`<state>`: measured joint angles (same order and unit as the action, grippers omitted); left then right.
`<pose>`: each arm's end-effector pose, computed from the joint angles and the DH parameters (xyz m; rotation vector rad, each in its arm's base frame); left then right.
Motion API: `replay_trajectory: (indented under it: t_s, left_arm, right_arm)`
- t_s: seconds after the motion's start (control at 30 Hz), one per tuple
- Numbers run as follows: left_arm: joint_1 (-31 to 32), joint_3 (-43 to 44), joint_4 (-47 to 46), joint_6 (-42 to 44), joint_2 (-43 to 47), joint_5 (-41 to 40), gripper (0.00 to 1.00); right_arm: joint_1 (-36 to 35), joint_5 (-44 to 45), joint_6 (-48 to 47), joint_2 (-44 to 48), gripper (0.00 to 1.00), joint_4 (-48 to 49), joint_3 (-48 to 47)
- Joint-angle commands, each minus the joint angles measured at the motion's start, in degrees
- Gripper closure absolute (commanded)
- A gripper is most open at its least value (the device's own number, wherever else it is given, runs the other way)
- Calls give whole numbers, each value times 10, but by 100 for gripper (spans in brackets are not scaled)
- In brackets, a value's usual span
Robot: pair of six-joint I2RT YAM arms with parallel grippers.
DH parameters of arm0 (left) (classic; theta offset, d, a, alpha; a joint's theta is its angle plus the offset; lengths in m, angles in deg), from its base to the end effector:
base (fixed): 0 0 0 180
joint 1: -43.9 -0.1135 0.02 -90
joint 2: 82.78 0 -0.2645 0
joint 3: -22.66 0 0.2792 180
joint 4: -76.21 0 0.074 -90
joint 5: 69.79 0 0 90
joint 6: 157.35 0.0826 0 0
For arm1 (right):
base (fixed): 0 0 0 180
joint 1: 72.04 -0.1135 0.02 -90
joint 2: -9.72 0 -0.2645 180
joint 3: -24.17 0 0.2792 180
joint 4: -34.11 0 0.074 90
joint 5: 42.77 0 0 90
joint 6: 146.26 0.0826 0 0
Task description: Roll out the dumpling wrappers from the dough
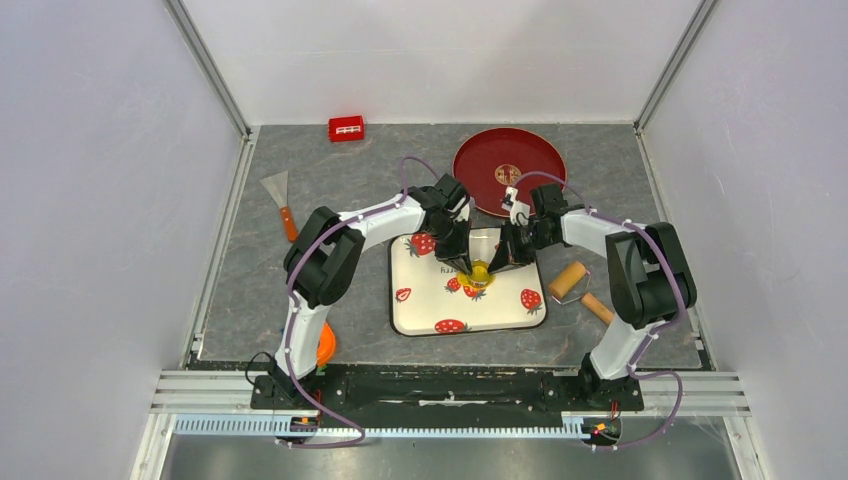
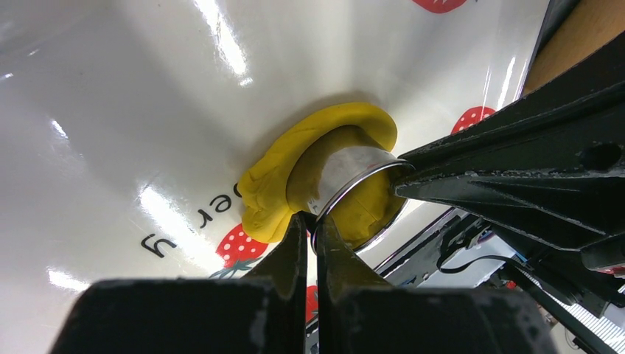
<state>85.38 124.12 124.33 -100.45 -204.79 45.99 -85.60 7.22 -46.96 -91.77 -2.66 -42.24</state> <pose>0.3325 -0.3419 0.1016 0.3469 2.9718 -0.8853 0.3219 0.1323 0.0818 -0.2647 2.7702 1.0793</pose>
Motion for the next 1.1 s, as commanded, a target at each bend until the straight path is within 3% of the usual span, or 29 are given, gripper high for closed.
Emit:
replay_trajectory:
  t_s: [0.0,1.07]
  left_arm:
    - [2,-31,44,17,-69,-80,98]
    - [5,-55,46,21,-98,-67,98]
  right_arm:
    - [-44,152,-62,-75,100,-30,47]
    - [-82,203,-70,-113,100,-49,29]
